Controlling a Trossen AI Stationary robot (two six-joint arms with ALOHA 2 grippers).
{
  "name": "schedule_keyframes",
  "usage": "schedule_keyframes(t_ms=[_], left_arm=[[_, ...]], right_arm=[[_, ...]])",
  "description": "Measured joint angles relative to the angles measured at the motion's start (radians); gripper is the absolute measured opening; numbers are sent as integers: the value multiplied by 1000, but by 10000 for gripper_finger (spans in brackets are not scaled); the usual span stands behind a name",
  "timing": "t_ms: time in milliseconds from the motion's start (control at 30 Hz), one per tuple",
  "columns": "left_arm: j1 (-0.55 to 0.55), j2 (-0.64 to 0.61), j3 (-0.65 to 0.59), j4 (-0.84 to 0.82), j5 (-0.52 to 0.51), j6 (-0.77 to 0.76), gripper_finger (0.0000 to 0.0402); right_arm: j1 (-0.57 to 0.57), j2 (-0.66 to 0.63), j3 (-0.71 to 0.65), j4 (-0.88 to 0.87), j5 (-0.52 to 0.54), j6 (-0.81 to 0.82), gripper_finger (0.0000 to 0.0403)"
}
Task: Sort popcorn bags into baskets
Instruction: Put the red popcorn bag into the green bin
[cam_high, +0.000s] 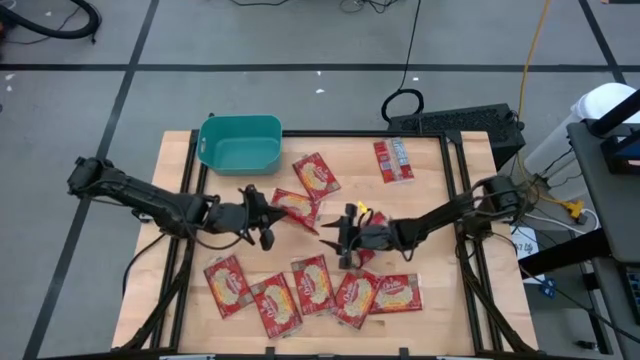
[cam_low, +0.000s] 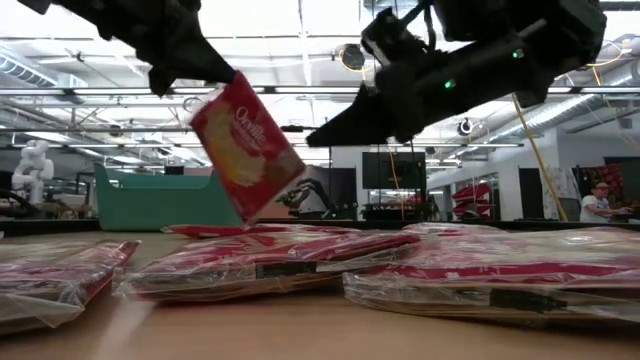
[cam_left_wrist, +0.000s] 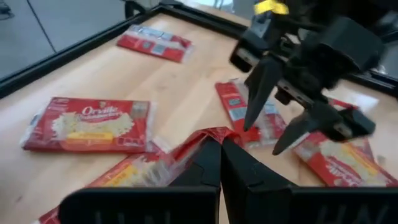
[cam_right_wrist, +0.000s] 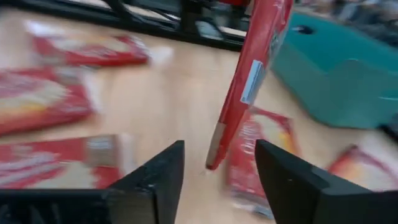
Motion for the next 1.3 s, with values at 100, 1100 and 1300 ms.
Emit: schedule_keyframes(t_ms=[100, 1100, 1300], left_arm=[[10, 0, 0, -1, 26, 17, 1], [10, -1, 0, 40, 51, 47, 1], [15, -1, 0, 38, 51, 47, 2]], right_arm=[[7, 19, 18, 4, 89, -18, 208], [-88, 205, 28, 320, -72, 181, 190], [-104, 211, 28, 319, -75, 151, 72]])
